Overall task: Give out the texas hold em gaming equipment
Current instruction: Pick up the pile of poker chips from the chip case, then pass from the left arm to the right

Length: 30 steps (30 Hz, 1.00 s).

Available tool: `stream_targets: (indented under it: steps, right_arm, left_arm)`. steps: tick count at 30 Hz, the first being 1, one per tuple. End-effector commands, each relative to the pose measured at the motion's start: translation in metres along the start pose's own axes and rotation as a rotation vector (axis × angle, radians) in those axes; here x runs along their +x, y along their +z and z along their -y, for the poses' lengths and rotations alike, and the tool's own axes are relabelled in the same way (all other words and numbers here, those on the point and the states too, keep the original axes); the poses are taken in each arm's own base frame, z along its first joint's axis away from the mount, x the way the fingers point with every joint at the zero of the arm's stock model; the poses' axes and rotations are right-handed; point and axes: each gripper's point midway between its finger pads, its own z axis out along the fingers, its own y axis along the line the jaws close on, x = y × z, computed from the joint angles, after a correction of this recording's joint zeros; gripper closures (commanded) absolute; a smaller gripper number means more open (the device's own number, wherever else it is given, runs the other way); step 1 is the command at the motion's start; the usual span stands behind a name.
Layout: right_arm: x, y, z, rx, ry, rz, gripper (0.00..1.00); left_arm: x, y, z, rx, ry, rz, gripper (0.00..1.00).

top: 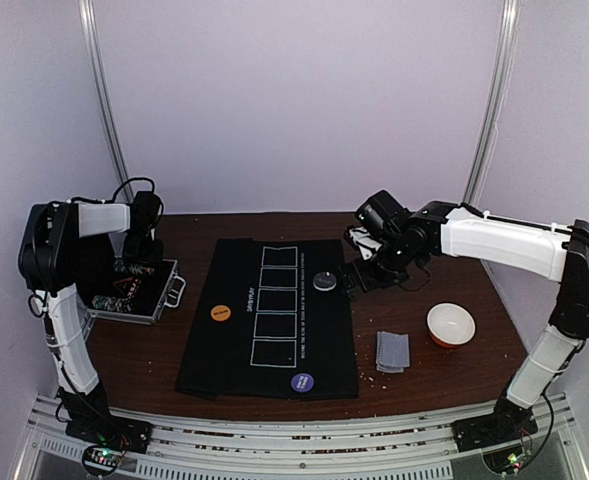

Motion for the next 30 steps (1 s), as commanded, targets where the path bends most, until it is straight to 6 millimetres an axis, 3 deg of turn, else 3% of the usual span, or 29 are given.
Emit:
stream_targets:
  steps: [1, 18, 21, 27, 30]
  right_arm:
    - [0.000, -0.002, -0.003, -0.007, -0.001, -0.015, 0.00]
    - [0.000, -0.003, -0.002, -0.006, -0.001, -0.013, 0.00]
    - [0.000, -0.003, -0.003, -0.008, 0.001, -0.012, 0.00]
    - [-0.001, -0.004, -0.003, -0.012, 0.005, -0.010, 0.00]
    - [-0.003, -0.007, -0.004, -0.016, 0.006, -0.001, 0.00]
  left_arm:
    - [-0.004, 0.008, 0.008, 0.049, -0.004, 0.008, 0.40]
    - [0.008, 0.029, -0.001, 0.050, -0.028, -0.060, 0.51]
    - [0.006, 0.028, -0.001, 0.059, -0.030, -0.055, 0.61]
    - [-0.007, 0.005, -0.003, 0.093, -0.044, 0.004, 0.96]
    - [-0.016, -0.014, -0.009, 0.098, -0.058, 0.045, 1.00]
